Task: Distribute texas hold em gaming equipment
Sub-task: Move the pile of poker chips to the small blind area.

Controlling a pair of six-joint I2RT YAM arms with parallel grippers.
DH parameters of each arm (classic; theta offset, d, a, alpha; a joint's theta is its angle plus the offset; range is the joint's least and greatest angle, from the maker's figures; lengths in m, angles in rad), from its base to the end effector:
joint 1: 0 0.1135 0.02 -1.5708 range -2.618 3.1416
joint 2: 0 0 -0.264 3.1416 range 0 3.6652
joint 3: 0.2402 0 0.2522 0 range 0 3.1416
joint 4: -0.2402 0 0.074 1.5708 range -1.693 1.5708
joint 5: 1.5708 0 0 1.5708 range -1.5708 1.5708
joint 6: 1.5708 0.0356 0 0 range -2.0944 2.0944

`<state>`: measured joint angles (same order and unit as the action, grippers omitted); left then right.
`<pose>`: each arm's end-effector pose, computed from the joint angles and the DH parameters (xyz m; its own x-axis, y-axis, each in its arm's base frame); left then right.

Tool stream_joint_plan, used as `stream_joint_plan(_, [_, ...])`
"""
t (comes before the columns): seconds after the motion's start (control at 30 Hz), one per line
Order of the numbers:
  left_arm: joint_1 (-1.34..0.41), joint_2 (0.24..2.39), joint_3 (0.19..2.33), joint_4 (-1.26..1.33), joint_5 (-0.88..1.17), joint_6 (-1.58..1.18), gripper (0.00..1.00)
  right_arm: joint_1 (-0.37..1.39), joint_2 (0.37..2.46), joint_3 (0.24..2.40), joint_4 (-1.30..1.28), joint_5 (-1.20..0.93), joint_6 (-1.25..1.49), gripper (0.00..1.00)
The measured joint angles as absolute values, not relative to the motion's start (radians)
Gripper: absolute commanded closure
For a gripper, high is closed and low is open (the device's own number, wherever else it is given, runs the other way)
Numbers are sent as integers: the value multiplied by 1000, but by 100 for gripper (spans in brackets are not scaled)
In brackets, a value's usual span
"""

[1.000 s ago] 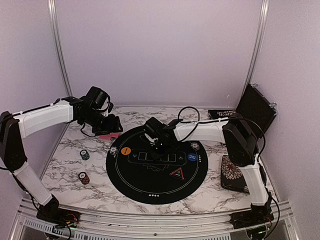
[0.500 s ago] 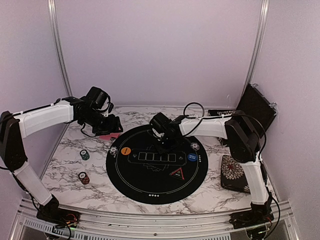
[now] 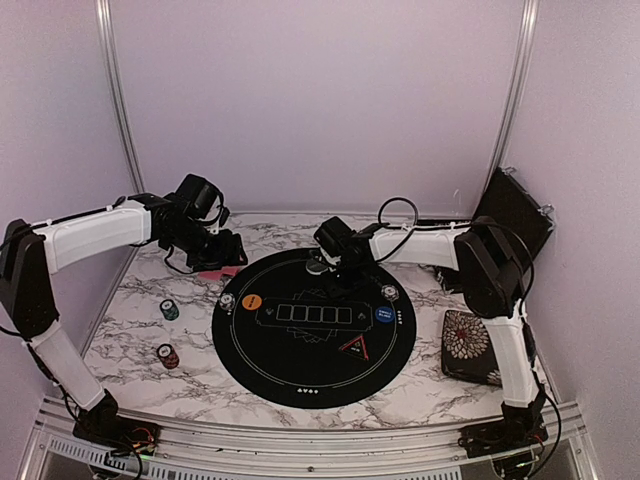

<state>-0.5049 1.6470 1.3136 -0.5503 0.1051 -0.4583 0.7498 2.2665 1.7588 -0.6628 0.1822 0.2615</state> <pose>0.3138 -0.1777 0.2687 -0.8454 -0.0355 -0.5330 0.1843 0.9172 -0.3534 0.3520 0.3189 0.1491 -0.8110 -0.4078 -0.4196 -0.4233 0.9040 -0.0605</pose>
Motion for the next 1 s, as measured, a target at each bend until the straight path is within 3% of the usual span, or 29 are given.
stream_joint_plan(1.0, [-505,1682,1347,-551,115,-451,29,617,2223,1661,-584,189,262,65])
